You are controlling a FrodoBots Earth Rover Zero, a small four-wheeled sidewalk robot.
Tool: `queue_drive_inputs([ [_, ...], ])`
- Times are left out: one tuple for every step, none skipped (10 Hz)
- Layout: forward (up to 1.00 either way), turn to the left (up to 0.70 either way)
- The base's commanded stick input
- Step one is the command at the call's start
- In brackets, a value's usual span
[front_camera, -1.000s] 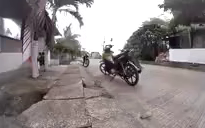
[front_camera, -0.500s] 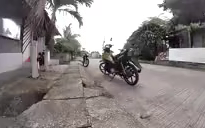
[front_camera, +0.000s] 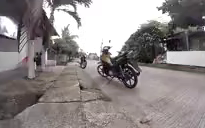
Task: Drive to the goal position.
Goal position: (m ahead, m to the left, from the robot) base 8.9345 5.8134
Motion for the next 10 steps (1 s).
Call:
queue_drive_inputs([
  [0.70,-0.27],
  [0.70,-0.27],
  [0.70,-0.27],
  [0.70,-0.27],
  [0.70,-0.27],
  [0.70,-0.27],
  [0.70,-0.27],
  [0.70,-0.27],
  [0.70,-0.27],
  [0.42,-0.16],
])
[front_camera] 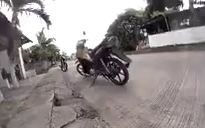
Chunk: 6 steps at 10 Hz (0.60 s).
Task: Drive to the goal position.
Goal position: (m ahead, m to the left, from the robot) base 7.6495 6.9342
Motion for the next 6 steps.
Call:
queue_drive_inputs([
  [0.00,0.00],
  [0.00,0.00],
  [0.00,0.00],
  [0.00,0.00],
  [0.00,0.00],
  [0.00,0.00],
])
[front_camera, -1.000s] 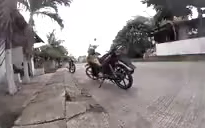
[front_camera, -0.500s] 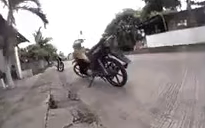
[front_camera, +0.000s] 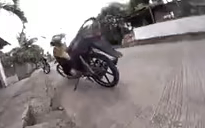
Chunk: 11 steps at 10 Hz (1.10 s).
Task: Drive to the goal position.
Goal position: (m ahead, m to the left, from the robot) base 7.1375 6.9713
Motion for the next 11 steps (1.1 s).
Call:
queue_drive_inputs([
  [0.00,0.00],
  [-0.58,0.00],
  [-0.70,0.00],
  [-0.70,0.00],
  [-0.23,0.00],
  [0.00,0.00],
  [0.00,0.00],
  [0.00,0.00],
  [0.00,0.00],
  [0.00,0.00],
  [0.00,0.00],
])
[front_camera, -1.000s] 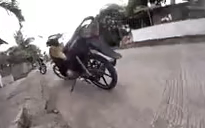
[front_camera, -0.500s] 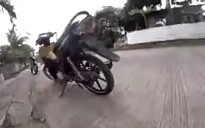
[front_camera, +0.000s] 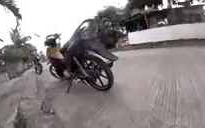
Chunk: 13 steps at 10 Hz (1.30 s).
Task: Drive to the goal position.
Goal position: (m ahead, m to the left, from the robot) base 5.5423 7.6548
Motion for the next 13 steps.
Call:
queue_drive_inputs([
  [0.00,0.00],
  [0.00,0.00],
  [0.00,0.00],
  [0.17,-0.07],
  [0.70,-0.27],
  [0.70,-0.27],
  [0.70,-0.27],
  [0.70,-0.27],
  [0.70,-0.27],
  [0.70,-0.27],
  [0.70,-0.27],
  [0.70,-0.27],
  [0.70,-0.27],
])
